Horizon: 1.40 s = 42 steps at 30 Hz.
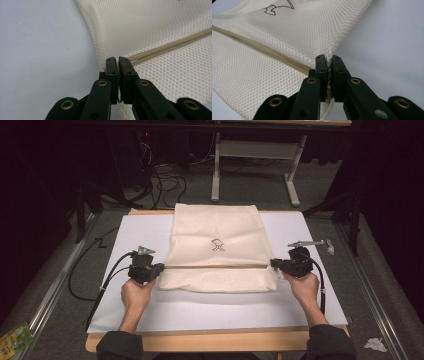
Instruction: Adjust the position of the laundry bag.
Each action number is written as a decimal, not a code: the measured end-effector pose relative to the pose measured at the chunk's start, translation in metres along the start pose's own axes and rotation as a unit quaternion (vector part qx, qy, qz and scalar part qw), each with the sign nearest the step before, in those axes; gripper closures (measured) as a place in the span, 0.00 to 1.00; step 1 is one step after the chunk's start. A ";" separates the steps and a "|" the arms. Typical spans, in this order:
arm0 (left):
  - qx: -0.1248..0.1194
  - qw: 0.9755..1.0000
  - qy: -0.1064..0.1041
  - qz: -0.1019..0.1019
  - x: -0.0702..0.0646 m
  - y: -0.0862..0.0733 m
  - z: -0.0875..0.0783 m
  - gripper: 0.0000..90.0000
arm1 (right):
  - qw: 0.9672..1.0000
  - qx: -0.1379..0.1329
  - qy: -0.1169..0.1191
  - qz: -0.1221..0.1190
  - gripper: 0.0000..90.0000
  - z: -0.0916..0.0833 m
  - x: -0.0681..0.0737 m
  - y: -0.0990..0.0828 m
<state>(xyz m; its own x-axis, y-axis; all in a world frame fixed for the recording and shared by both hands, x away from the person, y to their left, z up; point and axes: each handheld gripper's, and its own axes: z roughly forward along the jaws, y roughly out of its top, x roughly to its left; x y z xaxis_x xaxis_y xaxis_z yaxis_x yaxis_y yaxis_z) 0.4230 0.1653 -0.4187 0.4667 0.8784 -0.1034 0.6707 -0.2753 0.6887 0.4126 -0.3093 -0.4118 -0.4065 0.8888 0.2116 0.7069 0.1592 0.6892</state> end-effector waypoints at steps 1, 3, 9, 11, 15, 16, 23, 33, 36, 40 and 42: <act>0.003 1.000 0.005 0.003 -0.001 -0.001 0.000 0.97 | 1.000 0.000 0.000 0.000 0.97 0.000 0.000 0.000; 0.002 1.000 -0.001 0.003 -0.001 -0.002 -0.001 0.97 | 1.000 0.000 -0.003 -0.001 0.97 -0.001 0.000 -0.001; -0.005 1.000 -0.009 -0.011 -0.001 -0.001 0.000 0.97 | 1.000 0.001 -0.005 0.005 0.96 0.001 -0.001 -0.006; -0.011 1.000 -0.014 -0.017 -0.003 0.000 0.000 0.97 | 1.000 0.002 -0.008 0.003 0.96 0.002 -0.001 -0.006; -0.007 1.000 -0.012 -0.011 -0.002 -0.003 0.001 0.97 | 1.000 0.003 -0.012 -0.003 0.96 0.004 0.002 -0.007; -0.008 1.000 -0.014 -0.013 -0.002 -0.003 0.001 0.97 | 1.000 0.005 -0.009 0.000 0.95 0.005 0.000 -0.008; -0.002 1.000 -0.013 -0.009 -0.003 -0.005 0.004 0.97 | 1.000 0.017 -0.015 -0.006 0.93 0.006 0.003 -0.010; 0.007 1.000 -0.010 0.001 -0.005 -0.008 0.007 0.96 | 0.999 0.029 -0.019 -0.005 0.85 0.011 0.002 -0.013; 0.001 1.000 -0.015 0.004 -0.006 -0.008 0.005 0.92 | 0.999 0.030 -0.022 -0.005 0.79 0.012 0.003 -0.014; -0.016 1.000 -0.020 0.002 -0.005 -0.007 0.001 0.86 | 0.999 0.021 -0.025 -0.009 0.73 0.010 0.003 -0.014; -0.029 0.999 -0.018 0.004 -0.005 -0.008 -0.002 0.84 | 0.999 0.014 -0.026 -0.017 0.71 0.007 0.006 -0.014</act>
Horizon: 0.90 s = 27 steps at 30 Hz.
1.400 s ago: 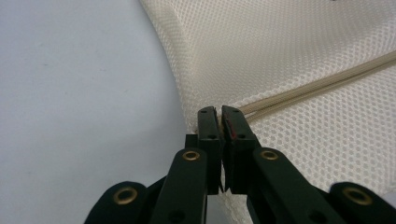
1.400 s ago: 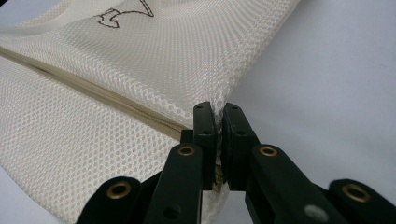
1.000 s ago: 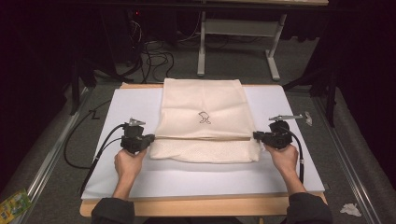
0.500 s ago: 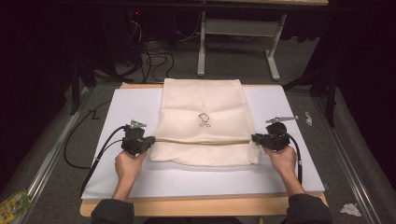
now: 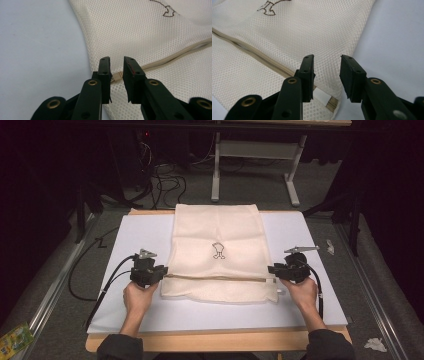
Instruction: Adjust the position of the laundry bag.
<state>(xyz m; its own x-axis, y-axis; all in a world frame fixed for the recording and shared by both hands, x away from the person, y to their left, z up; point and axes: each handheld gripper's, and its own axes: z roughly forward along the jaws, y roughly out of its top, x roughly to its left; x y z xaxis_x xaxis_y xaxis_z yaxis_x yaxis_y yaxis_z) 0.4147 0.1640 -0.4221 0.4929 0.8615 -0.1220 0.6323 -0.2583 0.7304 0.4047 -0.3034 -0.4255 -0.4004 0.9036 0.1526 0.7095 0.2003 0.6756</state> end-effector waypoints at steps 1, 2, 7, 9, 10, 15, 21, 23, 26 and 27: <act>-0.006 1.000 -0.001 0.001 0.000 0.000 -0.002 0.83 | 1.000 -0.005 0.001 -0.004 0.71 -0.001 0.001 0.000; -0.014 1.000 -0.002 0.002 0.000 0.000 -0.004 0.81 | 1.000 -0.015 0.000 -0.007 0.70 -0.004 0.002 0.000; -0.049 0.999 -0.006 0.004 0.002 0.001 -0.018 0.77 | 0.999 -0.043 0.004 -0.005 0.69 -0.014 0.003 0.000; -0.059 0.998 -0.004 0.007 0.003 0.000 -0.023 0.74 | 0.998 -0.064 0.004 -0.008 0.67 -0.023 0.003 -0.001; -0.065 0.998 -0.002 0.010 0.003 -0.001 -0.026 0.73 | 0.997 -0.071 0.005 -0.009 0.67 -0.026 0.003 -0.002; -0.095 0.995 0.002 0.016 0.006 -0.003 -0.042 0.70 | 0.994 -0.110 0.003 -0.004 0.67 -0.042 -0.001 -0.006; -0.114 0.993 0.008 0.022 0.007 -0.008 -0.052 0.68 | 0.991 -0.136 -0.002 0.007 0.67 -0.054 -0.008 -0.016; -0.121 0.992 0.010 0.021 0.009 -0.011 -0.056 0.67 | 0.989 -0.150 -0.008 0.016 0.66 -0.060 -0.013 -0.024; -0.130 0.991 0.015 0.016 0.013 -0.017 -0.060 0.66 | 0.986 -0.164 -0.011 0.026 0.66 -0.065 -0.019 -0.031; -0.134 0.991 0.017 0.016 0.014 -0.019 -0.062 0.66 | 0.986 -0.164 -0.011 0.026 0.66 -0.065 -0.019 -0.031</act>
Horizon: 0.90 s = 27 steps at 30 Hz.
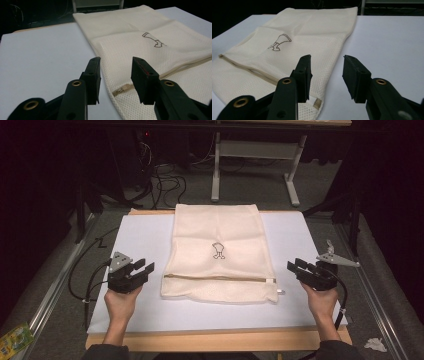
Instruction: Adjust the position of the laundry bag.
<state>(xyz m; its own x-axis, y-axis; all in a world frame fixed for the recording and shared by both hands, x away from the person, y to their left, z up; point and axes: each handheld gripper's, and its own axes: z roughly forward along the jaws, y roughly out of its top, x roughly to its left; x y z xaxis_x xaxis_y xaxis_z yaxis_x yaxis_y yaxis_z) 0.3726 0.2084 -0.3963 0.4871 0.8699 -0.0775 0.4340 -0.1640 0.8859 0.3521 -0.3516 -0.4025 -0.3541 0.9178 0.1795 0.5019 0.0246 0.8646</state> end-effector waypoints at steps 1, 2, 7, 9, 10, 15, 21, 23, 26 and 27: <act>-0.003 1.000 0.001 -0.001 0.001 -0.002 -0.002 0.66 | 1.000 -0.007 -0.004 0.011 0.65 -0.003 -0.004 -0.004; -0.005 1.000 0.001 -0.001 0.003 -0.004 -0.003 0.65 | 1.000 -0.010 -0.005 0.013 0.65 -0.004 -0.005 -0.006; 0.001 1.000 0.012 -0.003 0.013 -0.013 -0.008 0.61 | 1.000 -0.019 0.003 0.015 0.65 -0.007 -0.012 -0.017; 0.005 1.000 0.016 -0.008 0.018 -0.018 -0.007 0.61 | 1.000 -0.016 0.000 0.017 0.65 -0.006 -0.015 -0.023; 0.006 1.000 0.016 -0.012 0.020 -0.021 -0.007 0.61 | 1.000 -0.016 0.000 0.017 0.65 -0.006 -0.015 -0.023; 0.009 1.000 0.016 -0.021 0.025 -0.033 -0.005 0.59 | 0.999 -0.017 -0.004 0.029 0.65 -0.004 -0.021 -0.034; 0.014 0.999 0.013 -0.029 0.027 -0.042 0.002 0.57 | 0.999 -0.020 -0.006 0.034 0.65 -0.003 -0.023 -0.038; 0.016 0.999 0.012 -0.036 0.028 -0.045 0.004 0.57 | 0.999 -0.019 -0.007 0.040 0.65 -0.003 -0.024 -0.041; 0.024 0.999 0.015 -0.033 0.028 -0.048 0.007 0.56 | 0.999 -0.013 -0.012 0.049 0.65 -0.002 -0.026 -0.047; 0.024 0.999 0.017 -0.033 0.028 -0.049 0.008 0.56 | 0.999 -0.013 -0.012 0.049 0.65 -0.002 -0.026 -0.047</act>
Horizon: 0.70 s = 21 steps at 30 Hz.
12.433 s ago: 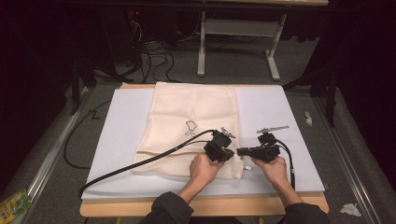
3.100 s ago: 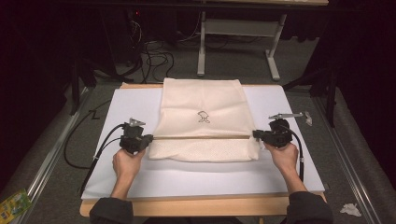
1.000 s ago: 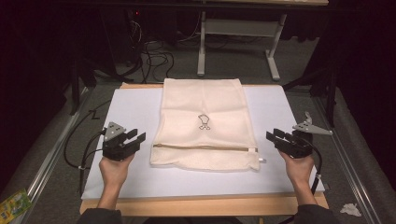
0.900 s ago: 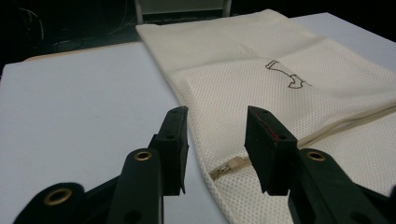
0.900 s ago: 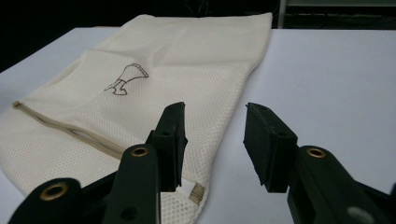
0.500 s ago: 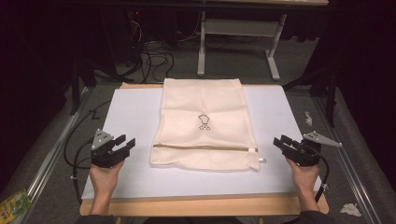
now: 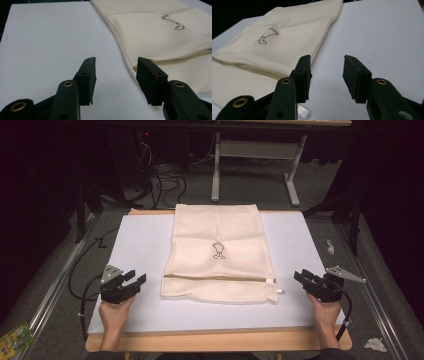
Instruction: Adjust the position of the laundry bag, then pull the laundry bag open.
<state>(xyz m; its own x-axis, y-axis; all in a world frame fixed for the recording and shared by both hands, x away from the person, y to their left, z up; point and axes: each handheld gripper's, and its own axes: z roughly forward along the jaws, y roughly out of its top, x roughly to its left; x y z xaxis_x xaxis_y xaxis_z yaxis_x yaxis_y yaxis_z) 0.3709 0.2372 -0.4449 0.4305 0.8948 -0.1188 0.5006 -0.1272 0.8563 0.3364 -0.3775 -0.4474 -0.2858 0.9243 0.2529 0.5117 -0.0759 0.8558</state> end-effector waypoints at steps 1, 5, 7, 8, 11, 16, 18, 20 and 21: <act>-0.001 1.000 -0.001 -0.002 0.001 -0.001 0.000 0.56 | 1.000 0.002 -0.003 0.000 0.65 0.001 0.000 -0.001; -0.002 1.000 -0.001 -0.007 0.002 -0.004 0.003 0.56 | 1.000 0.001 -0.009 0.005 0.65 0.003 -0.004 -0.005; -0.002 1.000 0.000 -0.008 0.002 -0.004 0.003 0.56 | 1.000 0.003 -0.011 0.007 0.65 0.004 -0.004 -0.005; -0.002 1.000 0.001 -0.009 0.003 -0.004 0.004 0.56 | 1.000 0.003 -0.011 0.007 0.65 0.004 -0.004 -0.005; -0.001 1.000 0.000 -0.013 0.004 -0.005 0.005 0.56 | 1.000 0.008 -0.013 0.004 0.65 0.007 -0.004 -0.005; 0.001 1.000 0.001 -0.019 0.007 -0.008 0.006 0.56 | 1.000 0.016 -0.018 -0.002 0.65 0.010 -0.003 -0.006; 0.005 1.000 0.002 -0.020 0.008 -0.009 0.008 0.55 | 1.000 0.017 -0.018 -0.002 0.65 0.012 -0.004 -0.006; 0.008 1.000 0.004 -0.021 0.009 -0.009 0.009 0.55 | 1.000 0.018 -0.019 -0.001 0.65 0.013 -0.004 -0.006; 0.009 1.000 0.003 -0.024 0.010 -0.010 0.011 0.55 | 1.000 0.019 -0.020 -0.001 0.65 0.014 -0.004 -0.006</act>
<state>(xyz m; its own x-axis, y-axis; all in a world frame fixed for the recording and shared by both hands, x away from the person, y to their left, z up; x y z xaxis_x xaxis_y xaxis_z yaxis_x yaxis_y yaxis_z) 0.3782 0.2428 -0.4598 0.4007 0.9029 -0.1557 0.5338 -0.0920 0.8406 0.3455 -0.3758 -0.4599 -0.2550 0.9387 0.2319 0.5414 -0.0601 0.8386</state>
